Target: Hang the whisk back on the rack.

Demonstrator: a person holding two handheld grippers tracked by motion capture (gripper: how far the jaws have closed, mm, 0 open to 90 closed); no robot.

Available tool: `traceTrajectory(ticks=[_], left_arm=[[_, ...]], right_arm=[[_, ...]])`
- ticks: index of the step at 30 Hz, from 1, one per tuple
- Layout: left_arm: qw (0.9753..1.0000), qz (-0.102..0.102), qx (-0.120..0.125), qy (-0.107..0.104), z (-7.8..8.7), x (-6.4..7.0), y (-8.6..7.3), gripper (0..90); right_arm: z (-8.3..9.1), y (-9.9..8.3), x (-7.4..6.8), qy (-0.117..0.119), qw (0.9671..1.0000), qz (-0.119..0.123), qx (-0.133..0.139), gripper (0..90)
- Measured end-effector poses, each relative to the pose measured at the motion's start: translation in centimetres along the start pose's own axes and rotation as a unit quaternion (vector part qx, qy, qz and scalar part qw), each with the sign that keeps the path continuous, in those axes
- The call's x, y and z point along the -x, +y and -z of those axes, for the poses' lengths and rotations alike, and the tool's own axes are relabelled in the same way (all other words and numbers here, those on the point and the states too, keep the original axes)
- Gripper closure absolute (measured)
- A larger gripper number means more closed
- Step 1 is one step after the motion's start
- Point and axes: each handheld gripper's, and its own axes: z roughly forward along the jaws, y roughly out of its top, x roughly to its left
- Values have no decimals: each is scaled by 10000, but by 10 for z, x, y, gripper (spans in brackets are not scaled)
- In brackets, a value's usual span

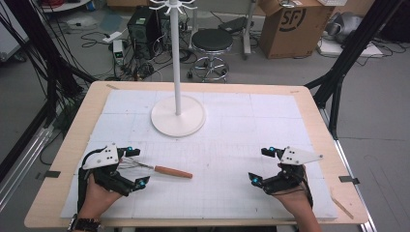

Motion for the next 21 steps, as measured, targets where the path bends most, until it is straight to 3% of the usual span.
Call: traceTrajectory(ticks=[8,12,16,21], left_arm=[[9989,-58,-452,65,-12,-2,10,17],[9948,-198,-994,136,-25,-3,19,17],[9873,-361,-1543,122,-41,-2,25,17],[9720,-651,-2252,159,-62,0,30,18]], right_arm=[[2,-1,4,-48,10000,-31,-13,16],[2,-2,6,-53,10000,-45,5,16],[1,-2,6,-51,10000,-48,-33,16],[0,-3,7,-50,10000,-62,-54,16]])
